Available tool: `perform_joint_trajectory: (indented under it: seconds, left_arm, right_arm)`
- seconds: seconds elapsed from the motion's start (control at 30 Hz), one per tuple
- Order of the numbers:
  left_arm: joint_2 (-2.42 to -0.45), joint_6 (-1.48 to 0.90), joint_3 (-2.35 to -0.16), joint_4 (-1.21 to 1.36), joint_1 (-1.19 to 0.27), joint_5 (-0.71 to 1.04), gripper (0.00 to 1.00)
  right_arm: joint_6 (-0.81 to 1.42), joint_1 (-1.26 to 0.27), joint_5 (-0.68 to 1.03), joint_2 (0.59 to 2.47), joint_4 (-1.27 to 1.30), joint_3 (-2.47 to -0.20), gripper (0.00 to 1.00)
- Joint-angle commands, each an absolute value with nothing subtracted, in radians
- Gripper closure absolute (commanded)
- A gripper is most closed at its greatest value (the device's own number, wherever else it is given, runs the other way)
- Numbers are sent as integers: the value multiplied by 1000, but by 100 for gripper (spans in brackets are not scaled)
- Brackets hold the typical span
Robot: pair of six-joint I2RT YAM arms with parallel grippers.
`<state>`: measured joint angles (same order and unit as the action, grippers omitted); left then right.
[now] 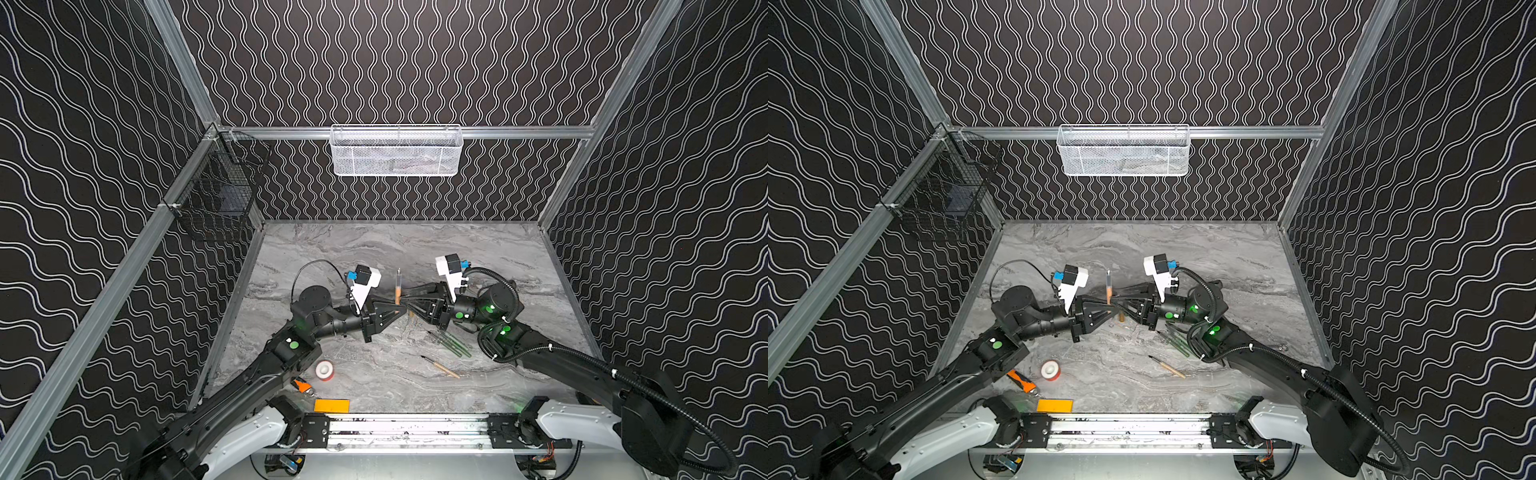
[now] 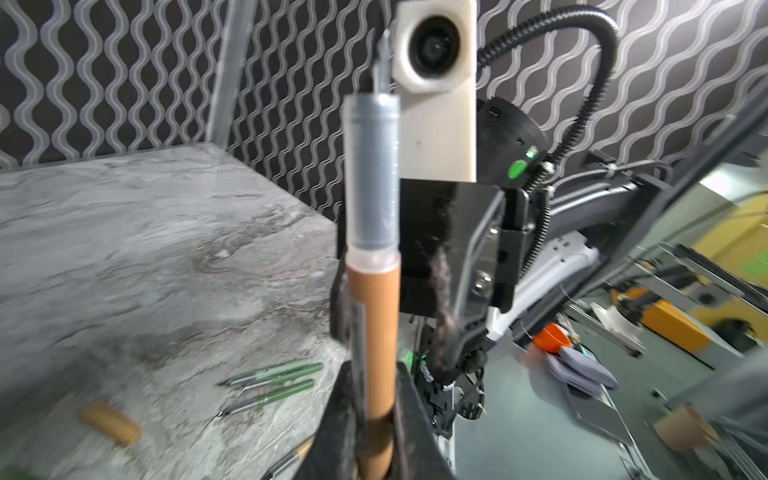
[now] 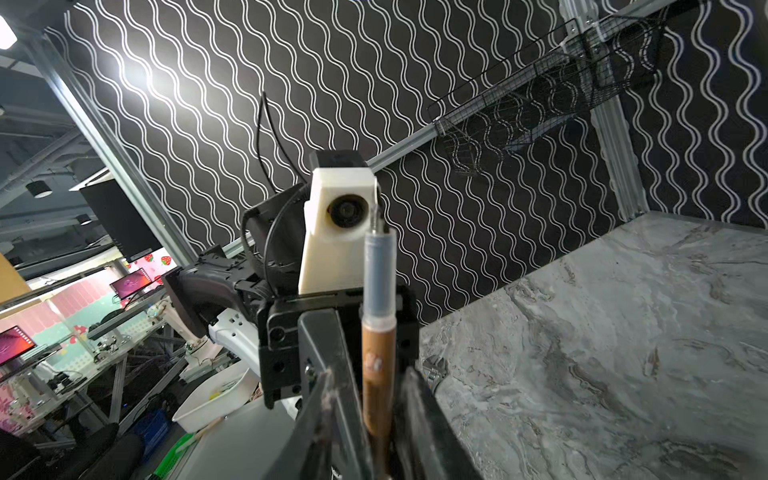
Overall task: Insert the pens into the pen caps
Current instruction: 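Hold the tan pen upright in the left gripper while the right gripper moves off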
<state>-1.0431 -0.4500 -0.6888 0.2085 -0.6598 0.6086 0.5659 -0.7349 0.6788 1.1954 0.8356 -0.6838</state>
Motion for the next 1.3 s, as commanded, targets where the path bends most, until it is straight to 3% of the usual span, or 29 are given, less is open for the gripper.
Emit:
perform_joint_trajectory:
  seconds: [0.0, 0.07, 0.2, 0.4, 0.6, 0.83, 1.27]
  left_arm:
    - [-1013, -354, -753, -102, -651, 396, 100]
    - [-1008, -308, -808, -286, -637, 284, 100]
    - [-994, -223, -881, -530, -608, 209, 100]
    - [-900, -203, -850, -598, -597, 236, 100]
    - [-829, -191, -846, -641, -597, 263, 100]
    - [-728, -186, -826, -629, -597, 259, 100]
    - [-718, -169, -827, -625, -598, 295, 100]
  right_arm:
    - [492, -737, 578, 1166, 672, -711, 55]
    - [460, -737, 509, 1158, 550, -733, 50]
    - [416, -735, 304, 1211, 245, -822, 48]
    - [385, -733, 30, 1436, -173, -1046, 47]
    - [352, -732, -137, 1713, -447, -1250, 48]
    - [342, -732, -207, 1934, -547, -1372, 49]
    - [342, -733, -209, 2060, -567, -1452, 55]
